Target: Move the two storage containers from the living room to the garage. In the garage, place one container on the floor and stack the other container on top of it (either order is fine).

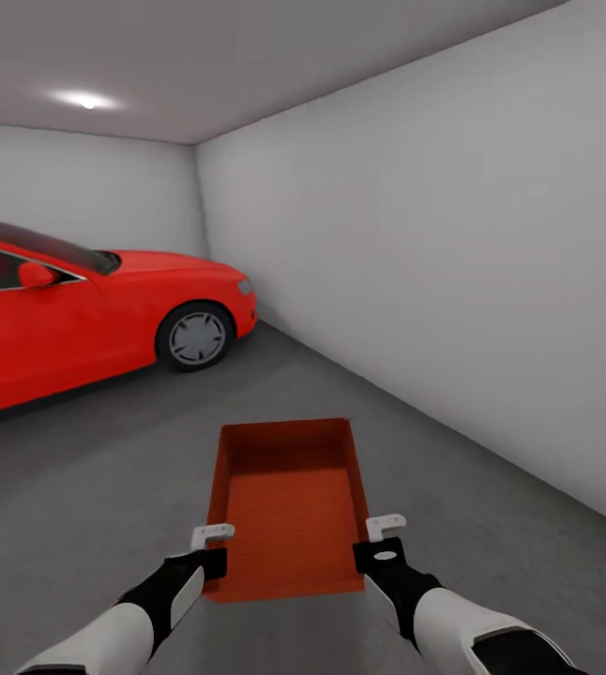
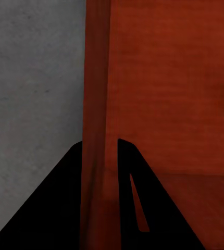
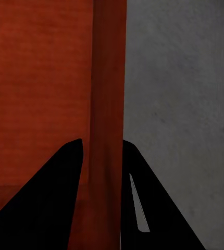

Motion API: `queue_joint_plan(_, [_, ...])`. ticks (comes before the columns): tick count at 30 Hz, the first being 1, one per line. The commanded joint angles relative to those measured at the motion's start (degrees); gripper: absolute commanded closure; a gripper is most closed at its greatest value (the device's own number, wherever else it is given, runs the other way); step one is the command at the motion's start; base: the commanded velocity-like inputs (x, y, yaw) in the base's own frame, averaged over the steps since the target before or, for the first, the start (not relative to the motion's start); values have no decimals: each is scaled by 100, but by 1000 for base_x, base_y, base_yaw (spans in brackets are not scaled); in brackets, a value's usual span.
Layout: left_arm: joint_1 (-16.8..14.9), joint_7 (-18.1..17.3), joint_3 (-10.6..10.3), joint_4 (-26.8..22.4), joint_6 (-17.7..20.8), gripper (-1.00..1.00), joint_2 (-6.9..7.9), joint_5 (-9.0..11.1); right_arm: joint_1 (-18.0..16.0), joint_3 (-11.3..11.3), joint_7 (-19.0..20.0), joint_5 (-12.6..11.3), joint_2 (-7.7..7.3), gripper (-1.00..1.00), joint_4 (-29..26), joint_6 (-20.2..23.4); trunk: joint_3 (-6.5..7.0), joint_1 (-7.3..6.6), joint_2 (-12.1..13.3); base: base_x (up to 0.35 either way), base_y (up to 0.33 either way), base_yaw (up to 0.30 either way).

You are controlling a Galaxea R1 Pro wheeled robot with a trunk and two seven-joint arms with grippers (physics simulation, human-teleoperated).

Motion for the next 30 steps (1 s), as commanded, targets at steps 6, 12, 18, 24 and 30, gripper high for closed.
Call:
queue_joint_plan(6, [-3, 50, 60, -150, -19, 100, 288, 19, -5, -72, -79, -42, 2, 100, 27, 17, -13, 7, -13, 322, 0, -242])
queue_joint_plan(12, [-3, 50, 60, -150, -19, 100, 288, 19, -5, -72, -79, -42, 2, 100, 27, 17, -13, 7, -13, 322, 0, -242])
queue_joint_plan(18, [-3, 50, 60, -150, -19, 100, 288, 19, -5, -72, -78, -42, 2, 100, 27, 17, -13, 7, -13, 322, 0, -242])
queue_joint_plan(24, [-3, 50, 60, -150, -19, 100, 288, 19, -5, -74, -81, -42, 2, 100, 27, 17, -13, 7, -13, 322, 0, -242])
queue_joint_plan(30, [-3, 50, 60, -150, -19, 100, 288, 19, -5, -73, -82, -42, 2, 100, 27, 17, -13, 7, -13, 322, 0, -242])
